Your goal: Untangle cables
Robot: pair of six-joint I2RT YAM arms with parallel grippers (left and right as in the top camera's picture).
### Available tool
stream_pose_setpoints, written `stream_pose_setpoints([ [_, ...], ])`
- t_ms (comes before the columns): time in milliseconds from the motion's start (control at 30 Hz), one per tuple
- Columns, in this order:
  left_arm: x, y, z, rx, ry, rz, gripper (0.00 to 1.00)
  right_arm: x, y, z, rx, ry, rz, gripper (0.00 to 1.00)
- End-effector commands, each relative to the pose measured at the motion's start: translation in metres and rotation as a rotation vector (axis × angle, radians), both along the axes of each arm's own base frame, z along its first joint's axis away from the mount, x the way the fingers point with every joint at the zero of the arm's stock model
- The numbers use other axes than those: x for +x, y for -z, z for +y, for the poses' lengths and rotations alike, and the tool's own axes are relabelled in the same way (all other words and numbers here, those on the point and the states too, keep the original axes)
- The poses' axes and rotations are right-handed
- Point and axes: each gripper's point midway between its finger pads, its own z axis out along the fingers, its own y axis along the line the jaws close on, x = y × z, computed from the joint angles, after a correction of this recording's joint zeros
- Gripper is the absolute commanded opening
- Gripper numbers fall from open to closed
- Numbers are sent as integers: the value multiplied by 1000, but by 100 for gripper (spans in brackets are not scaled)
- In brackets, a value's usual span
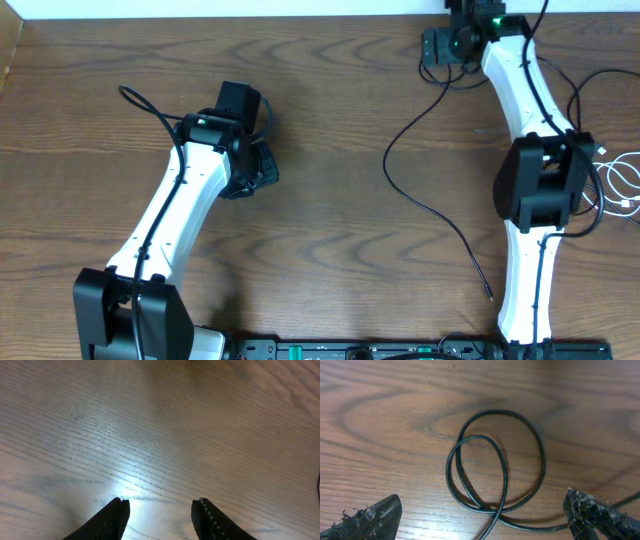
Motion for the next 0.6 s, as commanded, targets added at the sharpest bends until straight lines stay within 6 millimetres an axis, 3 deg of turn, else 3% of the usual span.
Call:
stream_pose_setpoints([
  [0,1,-2,1,13,13,-8,46,-1,35,-4,-9,27,58,99],
  [200,1,-2,1,13,13,-7,46,-19,92,-6,-10,53,193,99],
  [300,1,-2,1,13,13,-7,46,-25,102,-7,-16,53,228,97],
  [367,1,-2,1,13,13,-7,46,-28,103,-7,-20,55,241,89],
  [400,1,-2,1,13,13,-7,46,-30,104,-8,-21,55,250,83],
  [433,1,-2,1,13,13,-7,46,-33,105,-8,-22,55,261,68],
  [467,1,-2,1,13,13,-7,46,-41,108,-9,-20,70,297,39],
  [500,1,-2,1,13,13,-7,47,-44,108,-10,-20,74,308,26],
  [533,1,-2,1,13,13,-7,46,-51,110,-11,-17,92,339,2],
  [567,1,-2,1,13,13,-7,46,-53,109,-12,-15,99,349,1],
])
